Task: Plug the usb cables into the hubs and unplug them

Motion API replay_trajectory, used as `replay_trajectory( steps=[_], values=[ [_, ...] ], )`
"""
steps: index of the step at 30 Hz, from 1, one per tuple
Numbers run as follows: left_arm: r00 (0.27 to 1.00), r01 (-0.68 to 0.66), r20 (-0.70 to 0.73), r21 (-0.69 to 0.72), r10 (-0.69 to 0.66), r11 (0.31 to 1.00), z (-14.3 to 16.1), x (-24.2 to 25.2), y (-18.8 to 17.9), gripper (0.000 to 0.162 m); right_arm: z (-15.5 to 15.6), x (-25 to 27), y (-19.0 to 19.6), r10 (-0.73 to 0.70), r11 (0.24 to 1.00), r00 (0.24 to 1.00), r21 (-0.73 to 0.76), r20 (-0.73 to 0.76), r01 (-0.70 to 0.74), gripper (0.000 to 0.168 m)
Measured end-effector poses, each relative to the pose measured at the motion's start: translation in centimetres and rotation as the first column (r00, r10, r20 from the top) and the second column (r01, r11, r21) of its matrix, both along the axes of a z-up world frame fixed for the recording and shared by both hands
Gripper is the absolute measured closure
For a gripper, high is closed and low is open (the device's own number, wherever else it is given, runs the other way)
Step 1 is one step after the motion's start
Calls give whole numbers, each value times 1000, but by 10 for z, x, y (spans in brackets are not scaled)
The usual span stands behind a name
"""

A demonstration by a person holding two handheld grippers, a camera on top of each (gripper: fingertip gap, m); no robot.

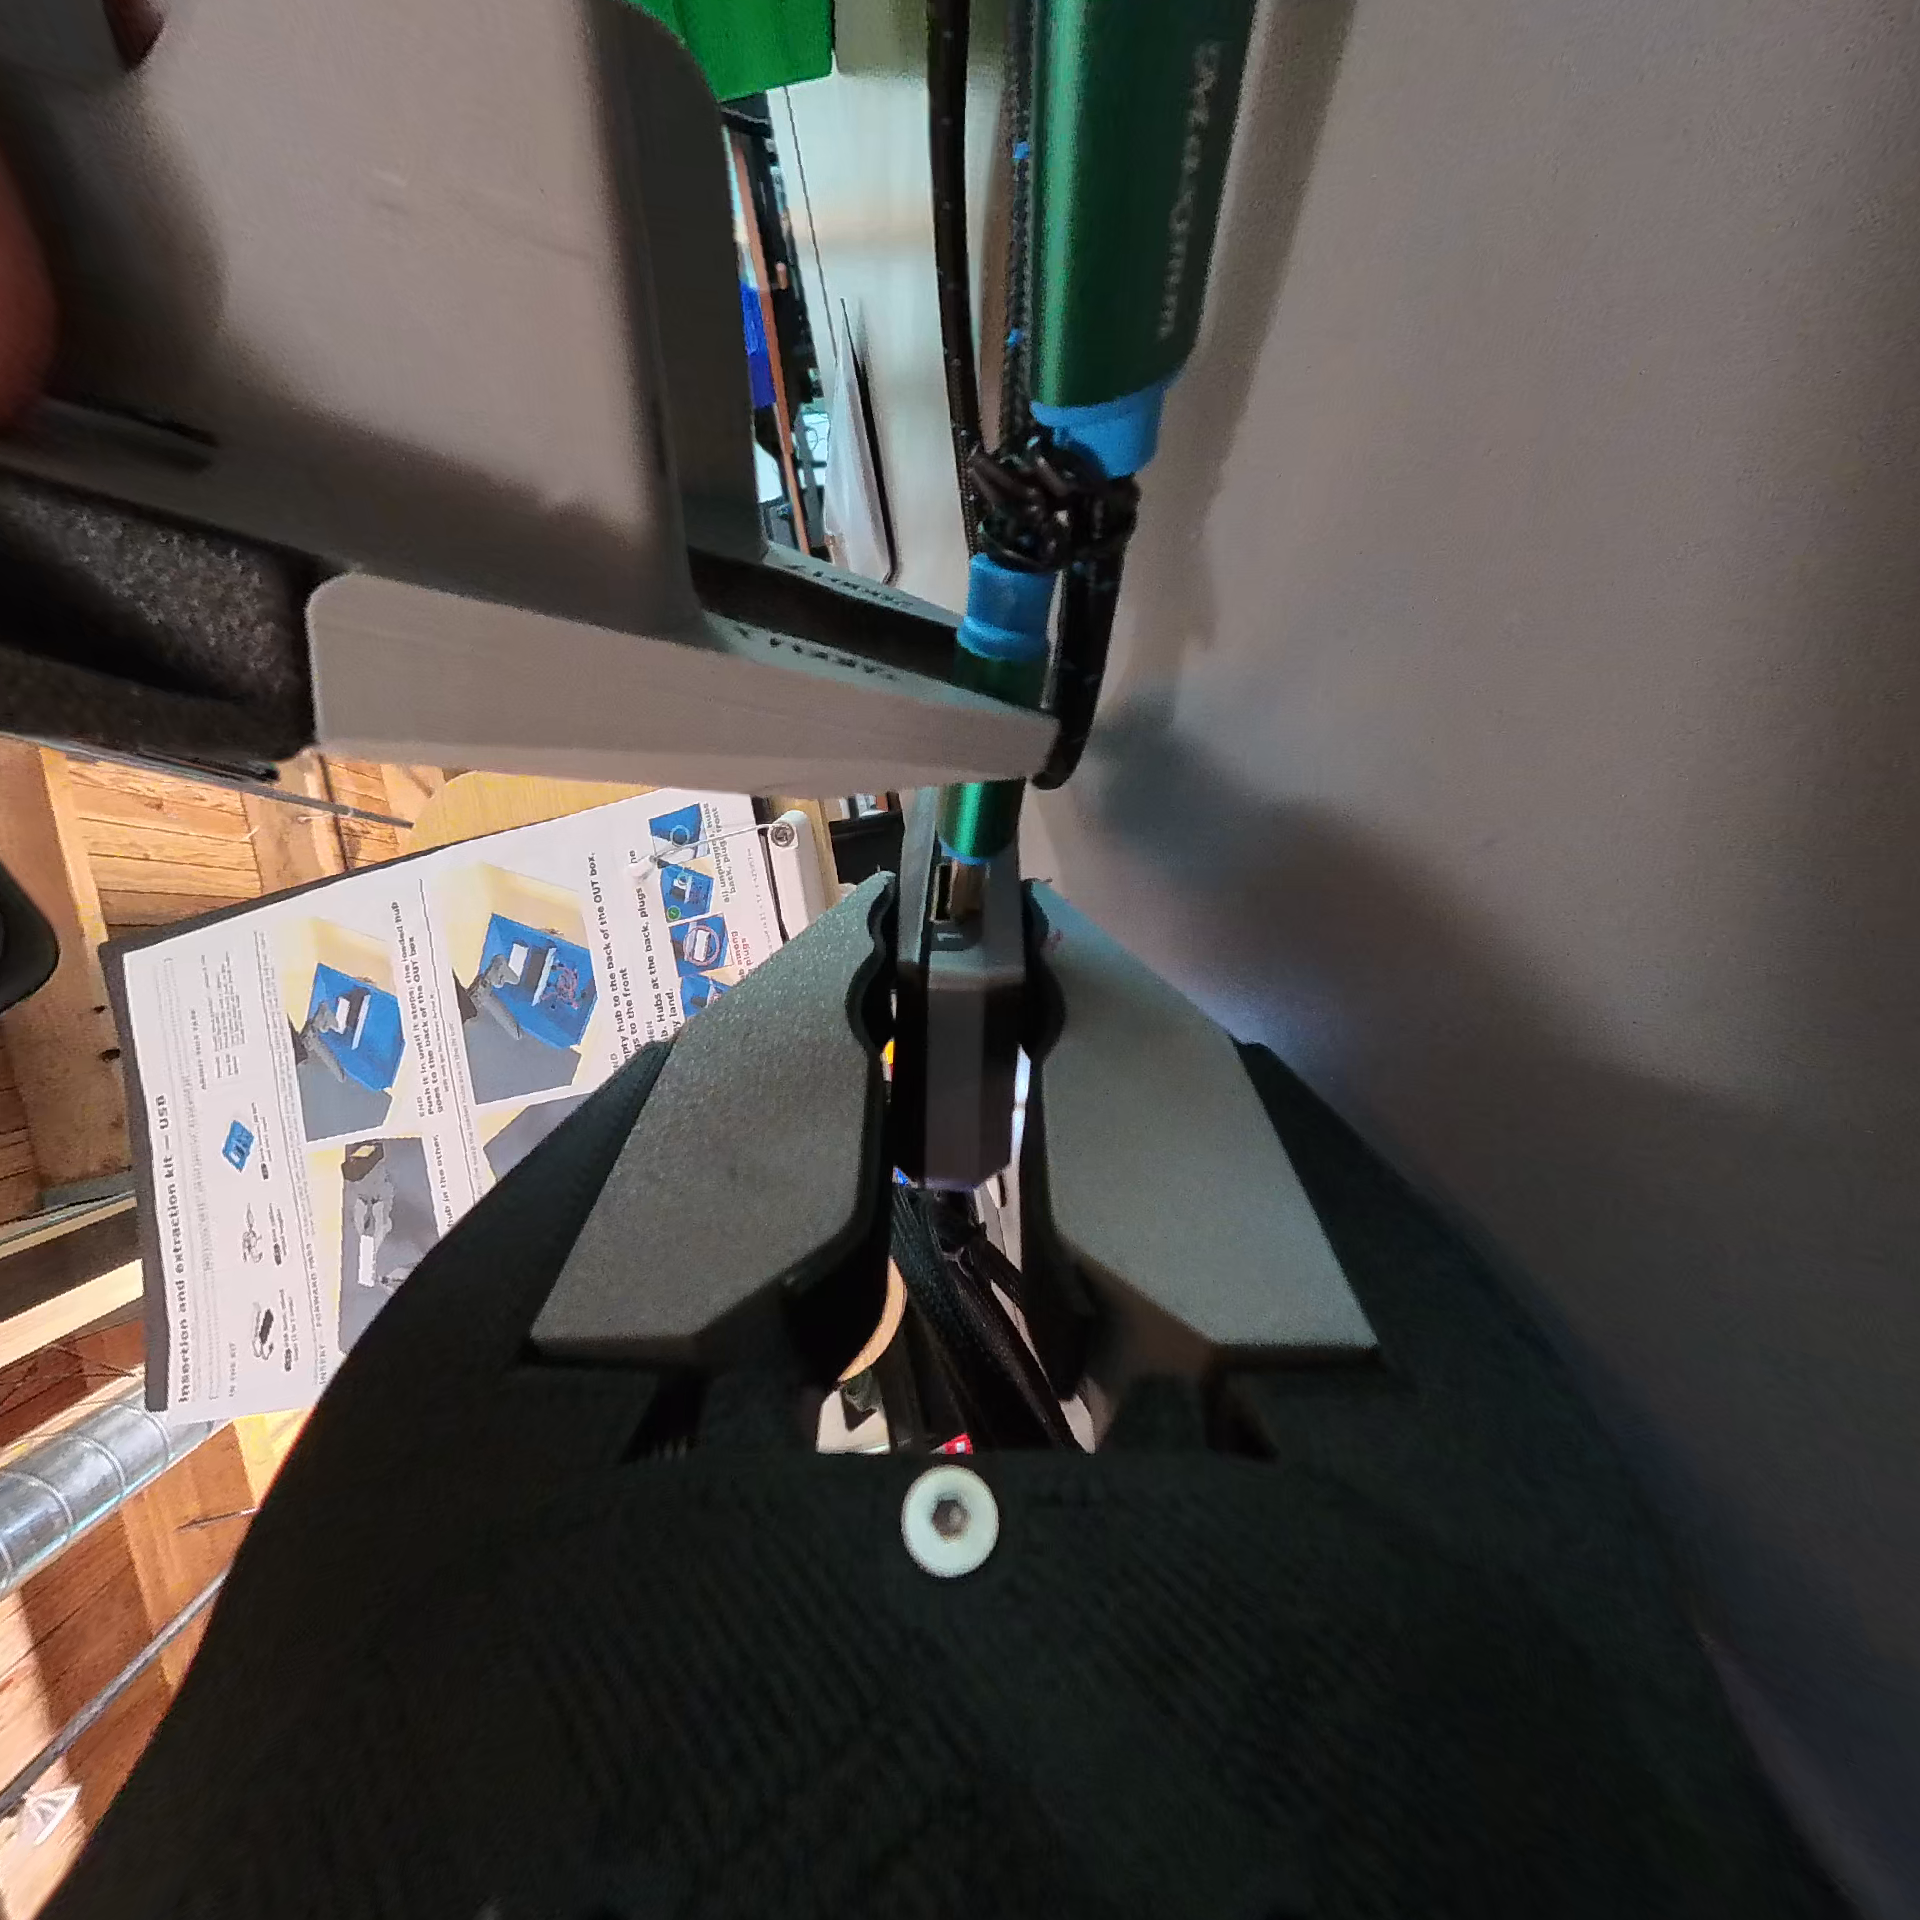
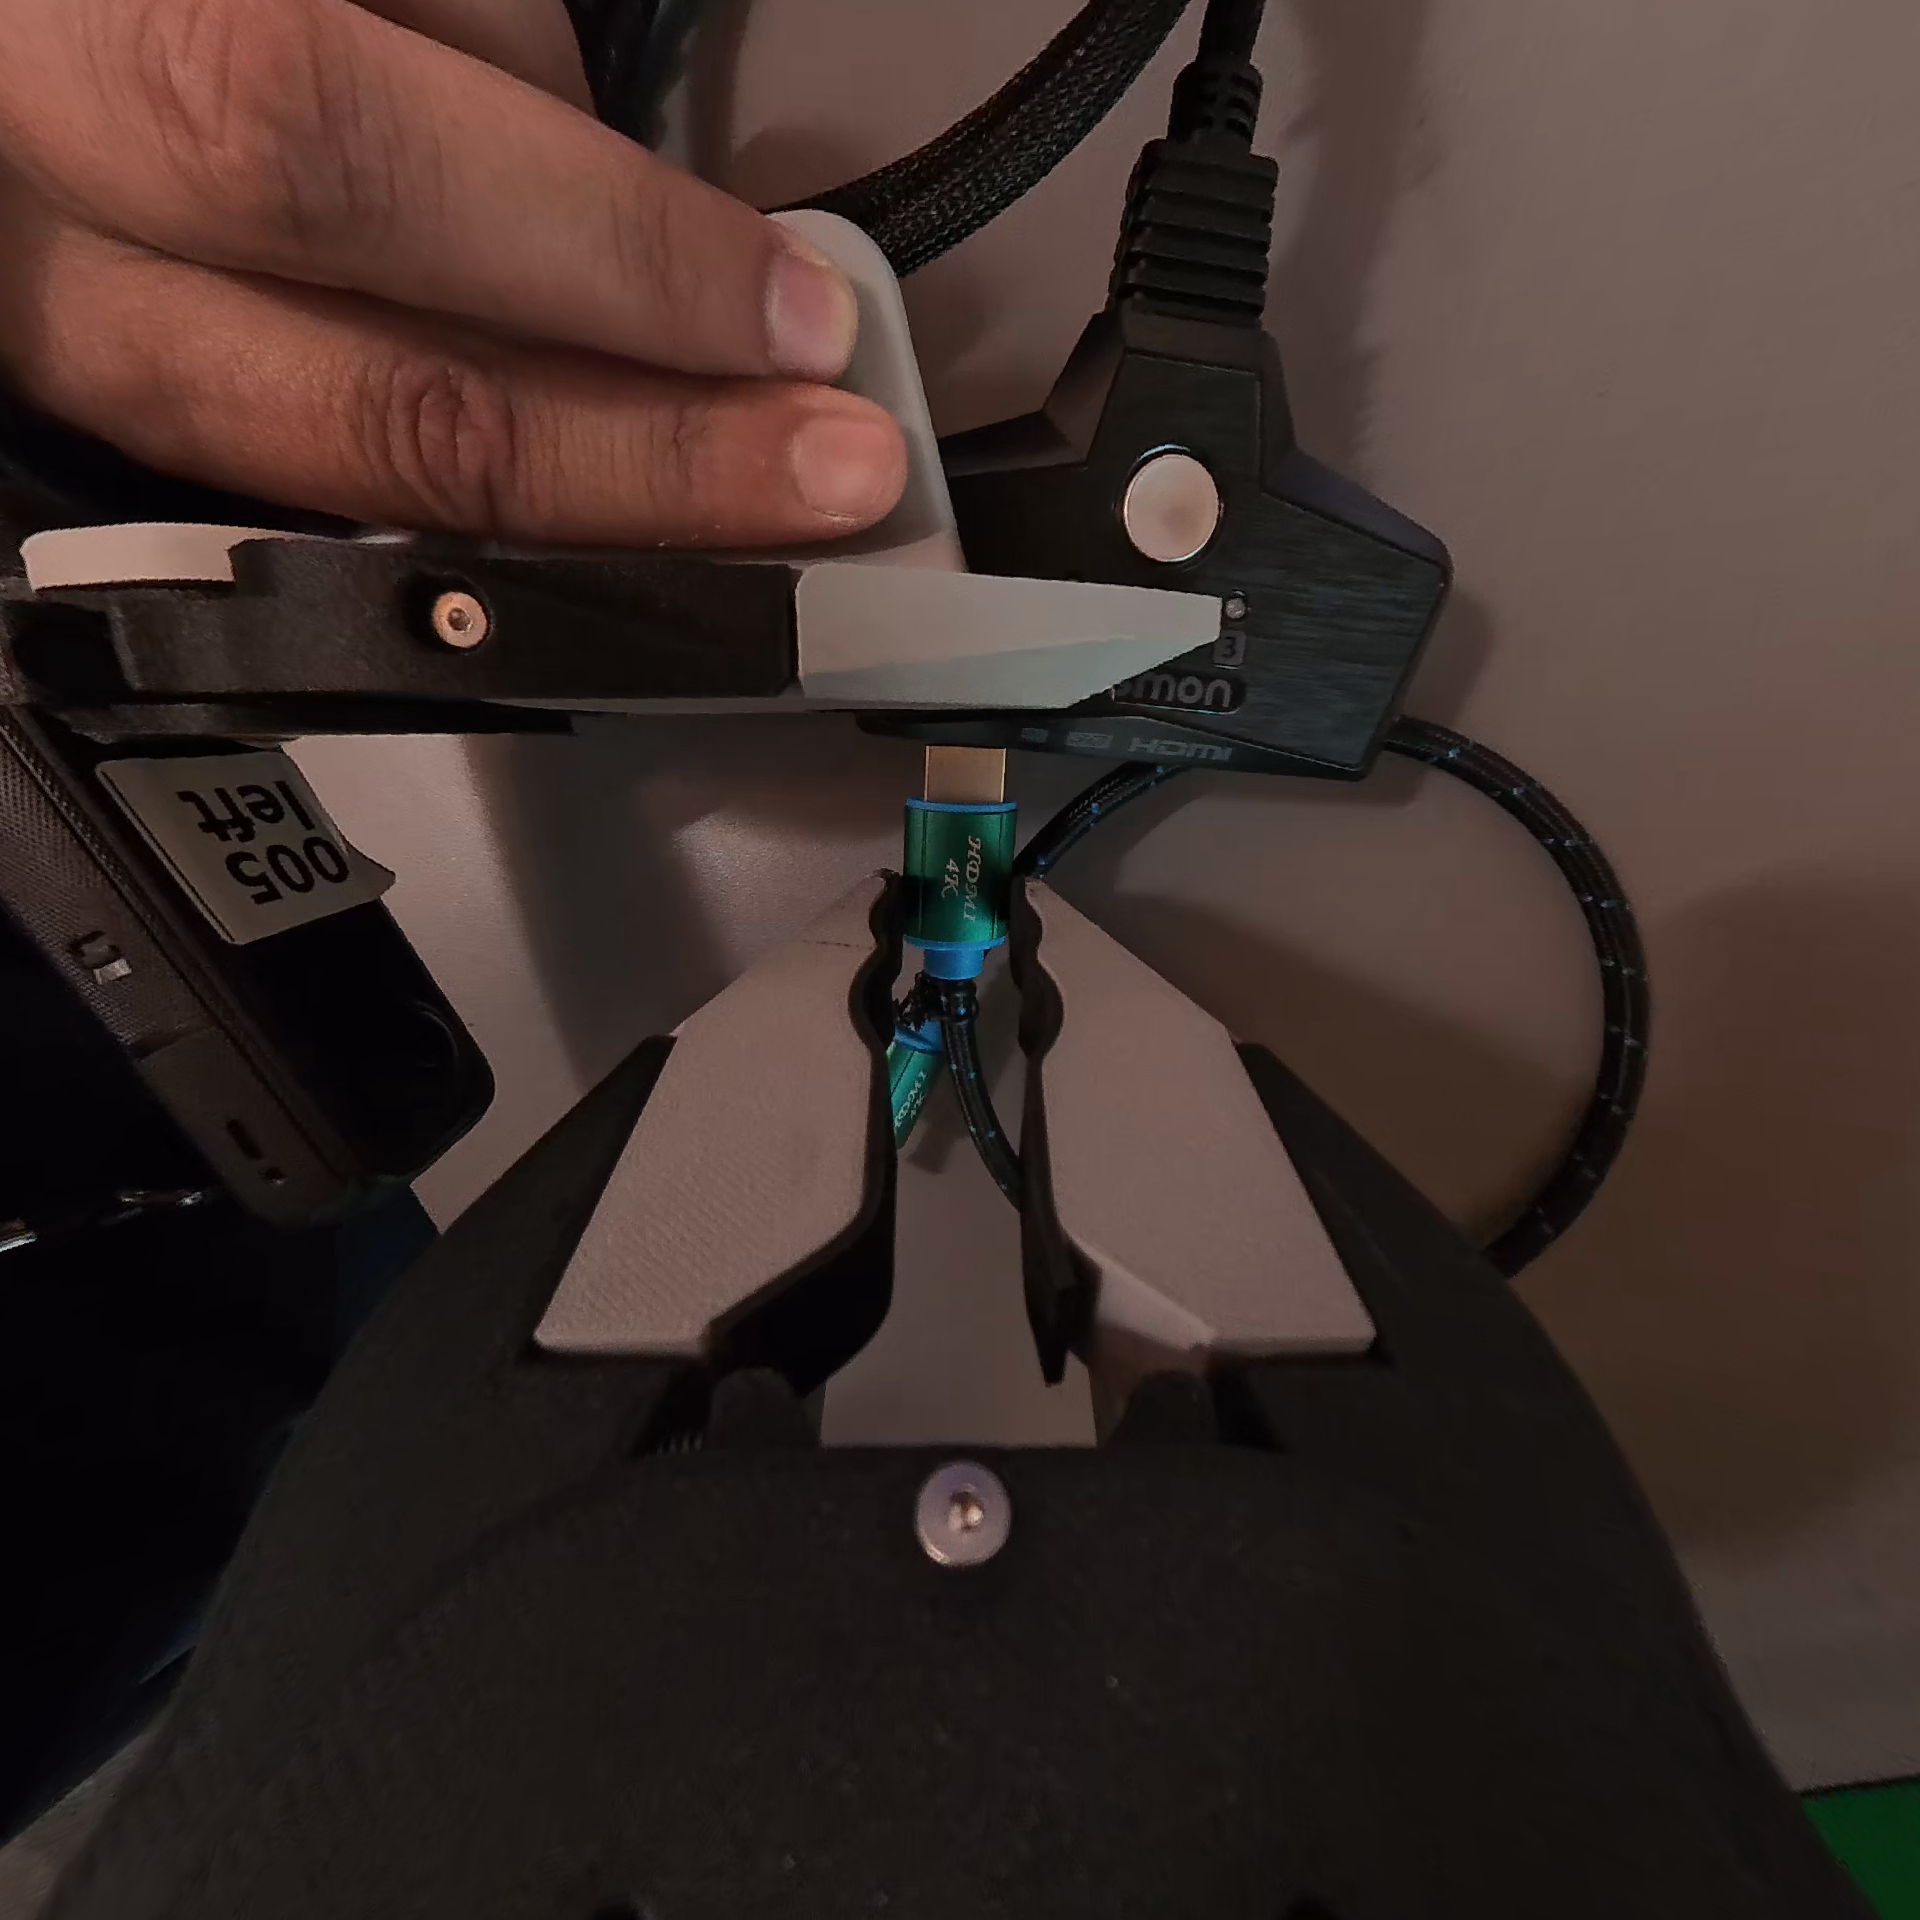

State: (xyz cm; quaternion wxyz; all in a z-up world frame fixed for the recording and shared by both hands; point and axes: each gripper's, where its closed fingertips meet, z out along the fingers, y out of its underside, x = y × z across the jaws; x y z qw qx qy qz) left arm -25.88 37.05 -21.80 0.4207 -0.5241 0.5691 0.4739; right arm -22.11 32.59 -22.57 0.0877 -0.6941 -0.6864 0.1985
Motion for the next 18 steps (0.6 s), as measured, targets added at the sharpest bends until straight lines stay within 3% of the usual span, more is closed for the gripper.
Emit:
replay_trajectory(
  steps=[18],
  values=[
    [1000,-16,-5,-11,15,1000,-3,-2,1,144,-1,-2,-2,44,998,999,53,21,-45,152]
  ],
)
